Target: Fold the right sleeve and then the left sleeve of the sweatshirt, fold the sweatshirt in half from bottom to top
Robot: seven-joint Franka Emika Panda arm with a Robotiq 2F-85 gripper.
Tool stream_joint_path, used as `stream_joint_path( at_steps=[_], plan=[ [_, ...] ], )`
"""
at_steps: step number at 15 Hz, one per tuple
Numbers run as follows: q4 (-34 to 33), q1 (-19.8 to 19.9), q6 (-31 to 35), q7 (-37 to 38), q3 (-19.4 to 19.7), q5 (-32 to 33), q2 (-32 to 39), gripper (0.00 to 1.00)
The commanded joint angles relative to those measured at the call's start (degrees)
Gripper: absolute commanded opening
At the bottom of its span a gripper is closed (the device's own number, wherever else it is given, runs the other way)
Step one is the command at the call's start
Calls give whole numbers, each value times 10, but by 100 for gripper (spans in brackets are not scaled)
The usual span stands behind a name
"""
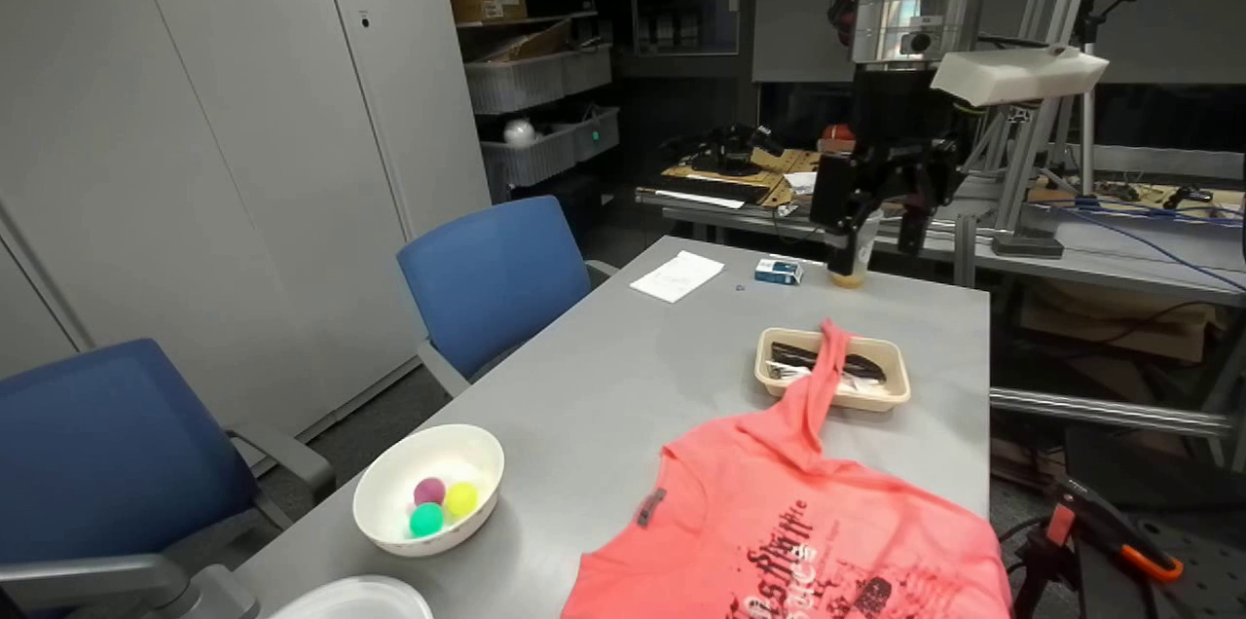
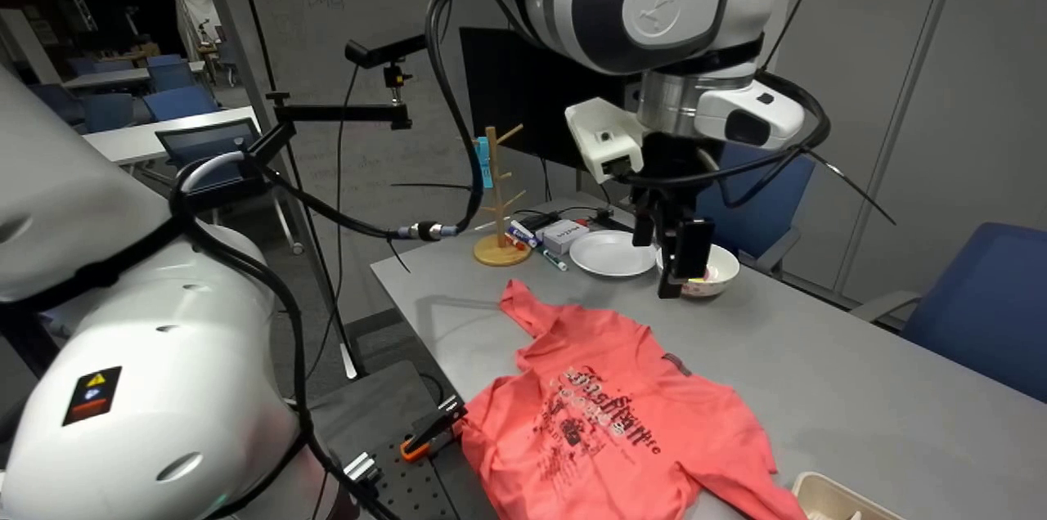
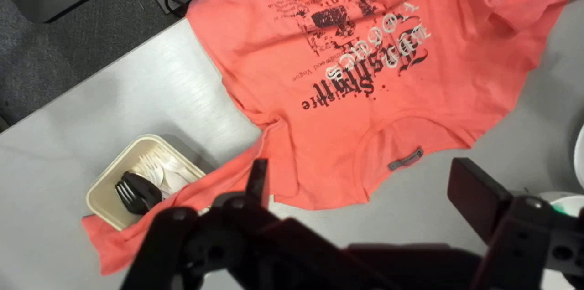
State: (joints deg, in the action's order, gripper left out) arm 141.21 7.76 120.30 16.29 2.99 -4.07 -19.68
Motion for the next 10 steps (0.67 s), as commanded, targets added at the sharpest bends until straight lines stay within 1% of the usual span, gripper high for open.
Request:
stream_joint_path(
  at_steps=[1,6,8,9,10],
  plan=[
    [-18,28,32,7,37,-18,33,100],
    [-49,72,81,10,96,-35,88,100],
    [-56,79,94,18,105,-44,96,100],
    [-37,76,83,4,101,-32,78,100],
    [-42,79,87,4,105,-33,85,100]
  ],
)
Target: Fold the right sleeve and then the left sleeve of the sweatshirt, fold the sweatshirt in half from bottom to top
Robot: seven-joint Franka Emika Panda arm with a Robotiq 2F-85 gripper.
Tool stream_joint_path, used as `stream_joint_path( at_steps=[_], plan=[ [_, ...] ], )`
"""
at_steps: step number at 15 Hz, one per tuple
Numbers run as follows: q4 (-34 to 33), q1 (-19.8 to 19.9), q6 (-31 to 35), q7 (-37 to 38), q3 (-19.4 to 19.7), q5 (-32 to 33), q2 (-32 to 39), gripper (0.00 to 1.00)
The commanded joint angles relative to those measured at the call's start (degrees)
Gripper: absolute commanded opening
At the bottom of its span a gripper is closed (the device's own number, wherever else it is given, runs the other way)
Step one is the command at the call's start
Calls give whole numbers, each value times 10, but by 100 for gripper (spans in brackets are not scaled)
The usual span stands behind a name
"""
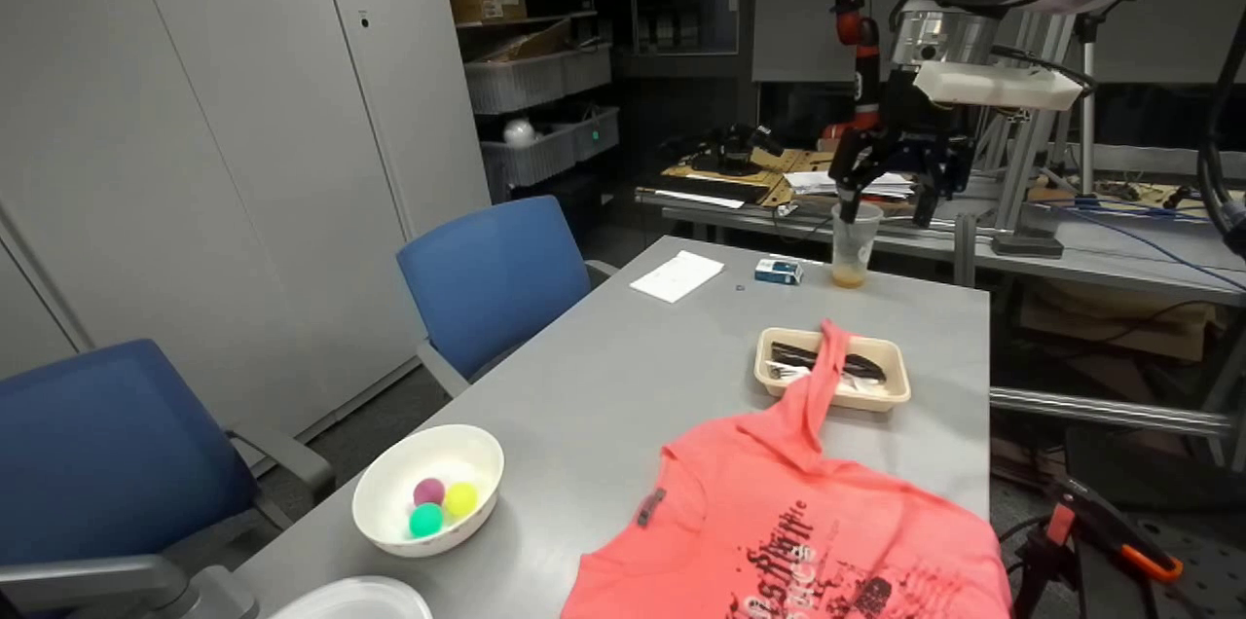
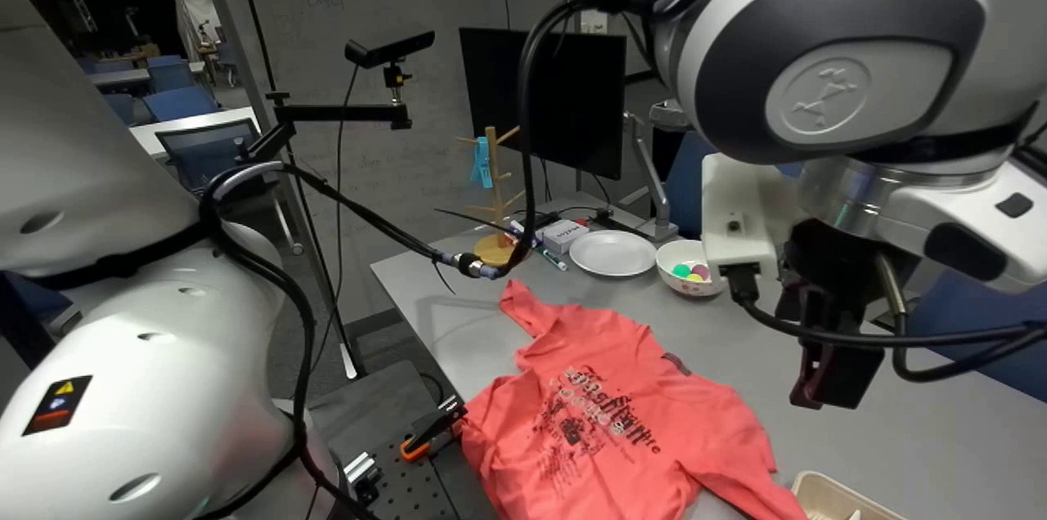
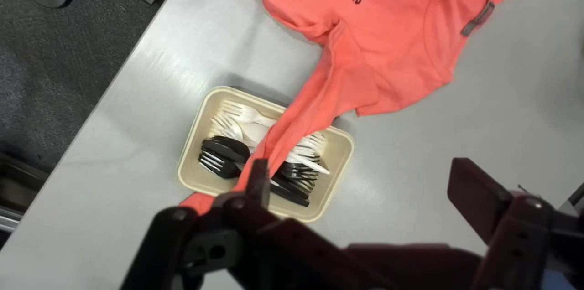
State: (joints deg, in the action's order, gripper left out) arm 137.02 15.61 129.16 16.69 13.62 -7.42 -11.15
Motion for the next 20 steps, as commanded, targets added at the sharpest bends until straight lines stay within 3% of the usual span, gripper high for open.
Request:
stream_joint_path(
  at_steps=[1,5,20],
  plan=[
    [-4,2,0,0,0,-1,4,100],
    [-14,0,4,7,-2,0,15,100],
    [-227,8,47,66,36,-8,326,100]
  ],
)
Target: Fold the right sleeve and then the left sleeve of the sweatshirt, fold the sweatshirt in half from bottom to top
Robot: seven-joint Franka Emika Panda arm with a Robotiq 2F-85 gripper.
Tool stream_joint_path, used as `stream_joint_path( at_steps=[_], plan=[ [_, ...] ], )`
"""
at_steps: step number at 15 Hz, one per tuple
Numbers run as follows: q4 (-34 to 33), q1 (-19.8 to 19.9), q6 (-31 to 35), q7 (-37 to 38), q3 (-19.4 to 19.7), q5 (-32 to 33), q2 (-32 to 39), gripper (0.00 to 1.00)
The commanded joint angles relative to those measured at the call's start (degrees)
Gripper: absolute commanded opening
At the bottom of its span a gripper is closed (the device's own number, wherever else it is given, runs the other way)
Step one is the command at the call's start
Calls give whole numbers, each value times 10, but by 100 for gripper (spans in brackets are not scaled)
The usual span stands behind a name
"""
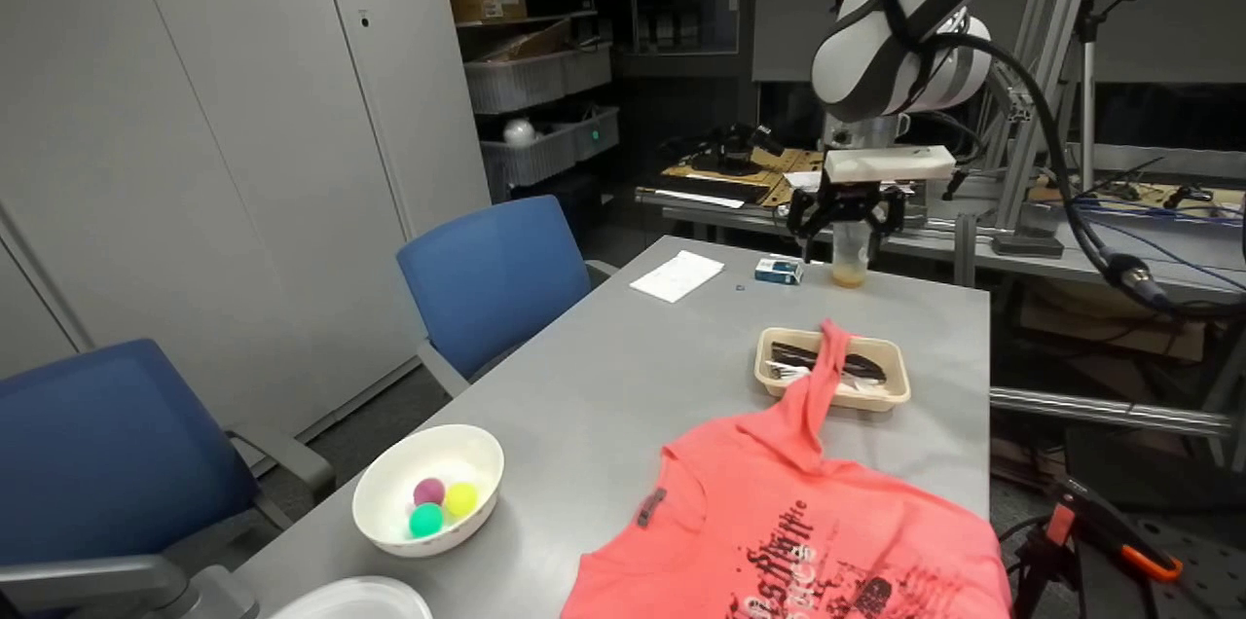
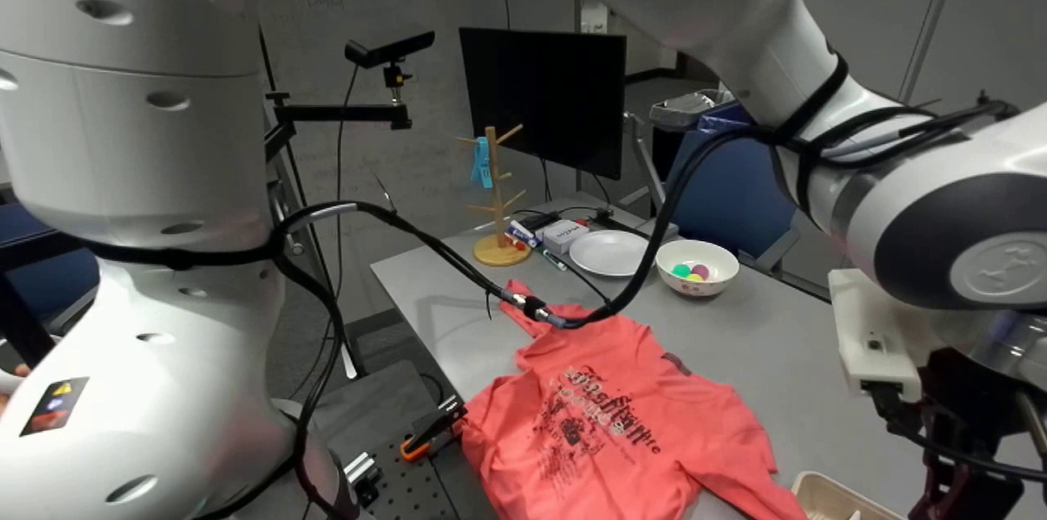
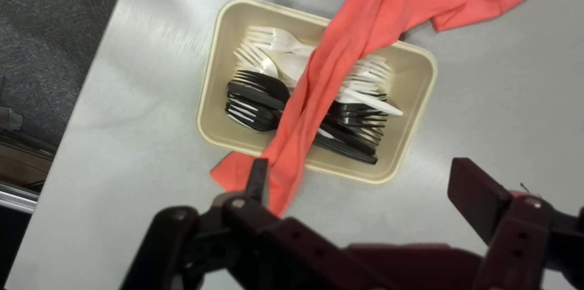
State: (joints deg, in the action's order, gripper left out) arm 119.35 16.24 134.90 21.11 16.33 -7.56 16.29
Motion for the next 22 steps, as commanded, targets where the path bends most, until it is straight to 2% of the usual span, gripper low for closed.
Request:
stream_joint_path(
  at_steps=[1,7,9,14,17,18,22],
  plan=[
    [-14,-3,-2,5,7,-1,19,100],
    [-44,-4,-2,22,11,1,57,100],
    [-54,-3,3,21,9,-1,81,96],
    [-84,6,8,14,2,-19,145,100],
    [-113,13,15,12,-2,-36,180,94],
    [-125,18,17,10,-4,-45,192,89],
    [-167,31,14,7,-7,-67,232,91]
  ],
)
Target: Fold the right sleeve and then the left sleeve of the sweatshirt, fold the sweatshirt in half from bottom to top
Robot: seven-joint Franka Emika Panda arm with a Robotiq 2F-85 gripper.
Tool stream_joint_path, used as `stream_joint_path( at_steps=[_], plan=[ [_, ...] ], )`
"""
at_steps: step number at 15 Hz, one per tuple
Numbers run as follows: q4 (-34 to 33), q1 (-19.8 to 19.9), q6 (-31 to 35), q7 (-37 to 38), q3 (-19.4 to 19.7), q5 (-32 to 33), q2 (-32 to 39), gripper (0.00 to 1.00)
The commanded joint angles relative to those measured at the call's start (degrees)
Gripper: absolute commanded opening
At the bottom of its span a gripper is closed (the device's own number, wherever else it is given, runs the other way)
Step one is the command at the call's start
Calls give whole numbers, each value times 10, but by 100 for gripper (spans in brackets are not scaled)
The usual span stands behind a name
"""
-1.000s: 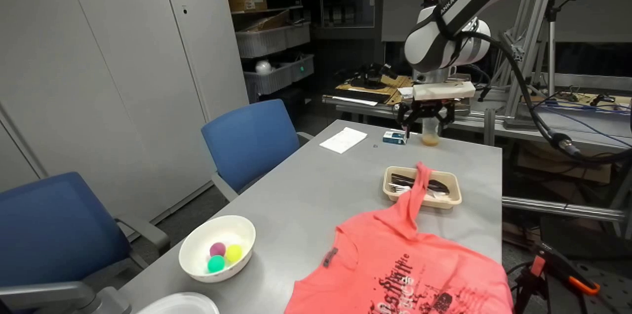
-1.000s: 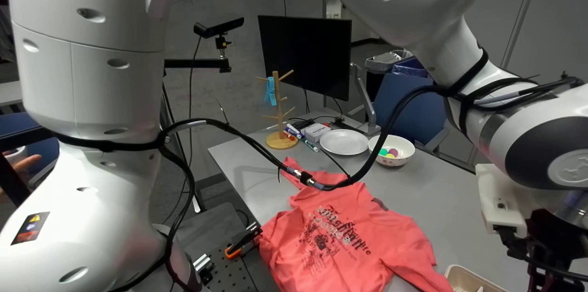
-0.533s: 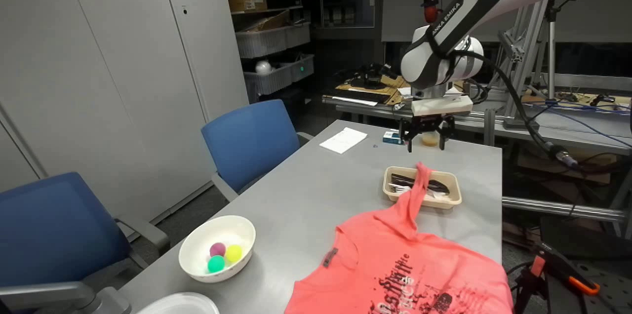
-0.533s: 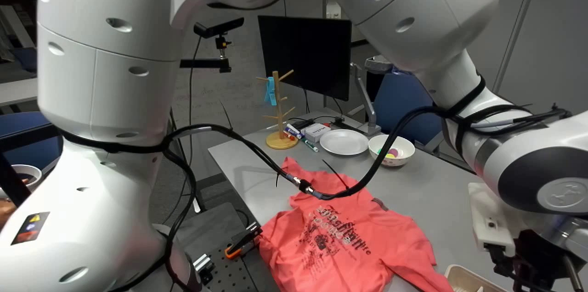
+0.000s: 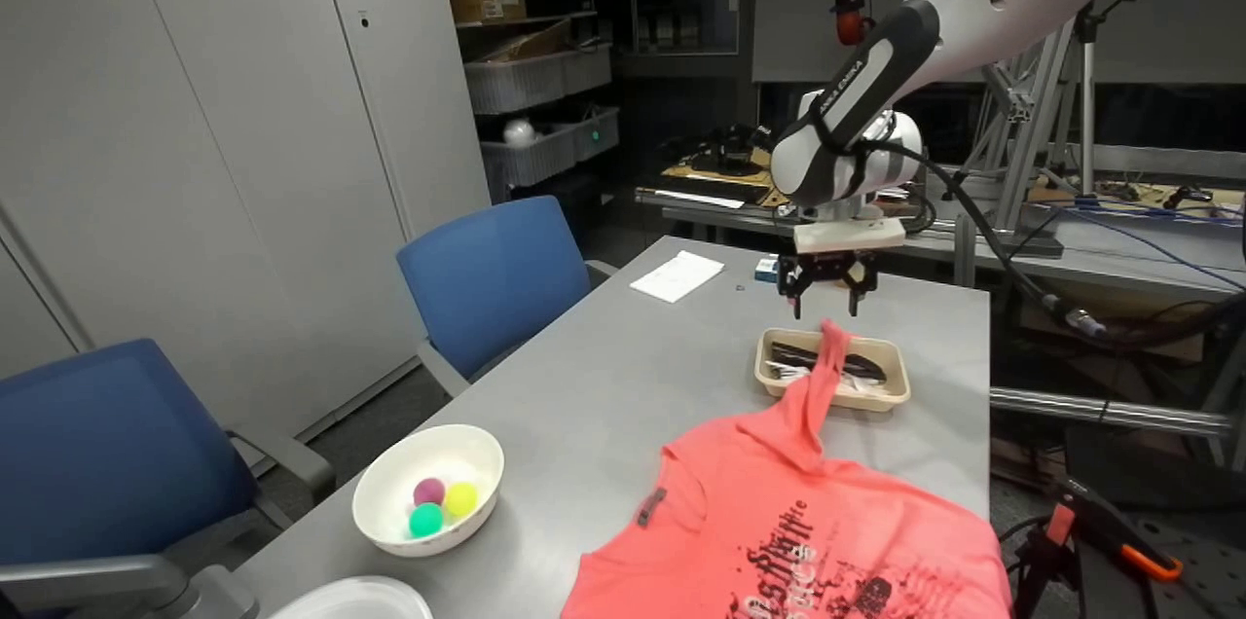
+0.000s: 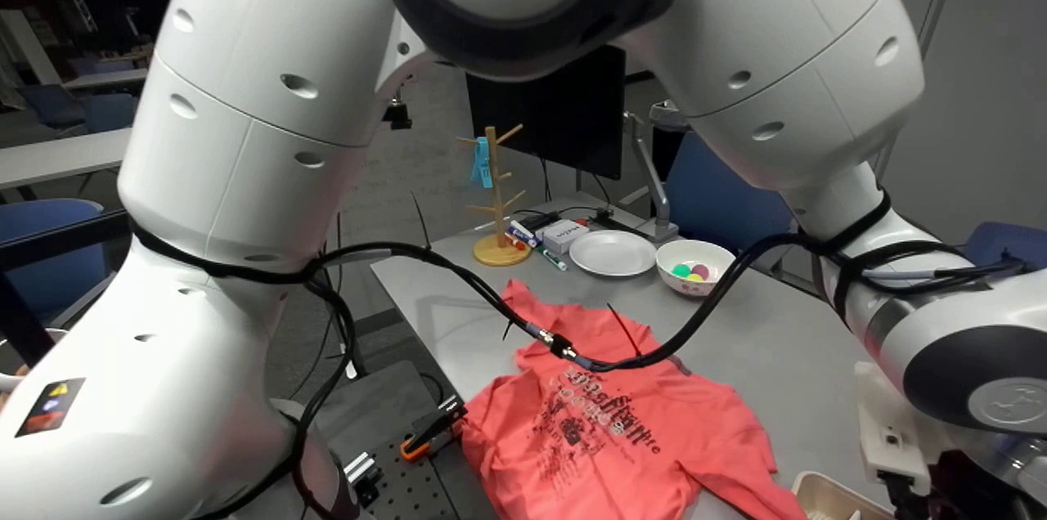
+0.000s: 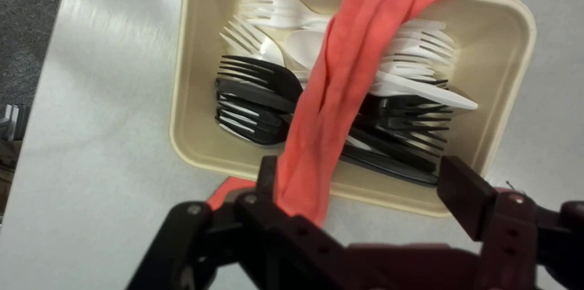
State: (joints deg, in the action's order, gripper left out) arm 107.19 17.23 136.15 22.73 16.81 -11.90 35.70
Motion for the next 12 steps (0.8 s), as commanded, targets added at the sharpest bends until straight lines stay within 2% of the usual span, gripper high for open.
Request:
stream_joint_path(
  at_steps=[1,4,7,8,10,12],
  plan=[
    [-53,25,2,-10,-12,-27,47,93],
    [-70,37,-5,-11,-18,-41,71,88],
    [-78,43,-8,-10,-21,-50,91,87],
    [-80,46,-9,-10,-22,-53,96,80],
    [-85,47,-11,-9,-22,-55,105,56],
    [-87,49,-11,-9,-23,-59,110,40]
  ],
)
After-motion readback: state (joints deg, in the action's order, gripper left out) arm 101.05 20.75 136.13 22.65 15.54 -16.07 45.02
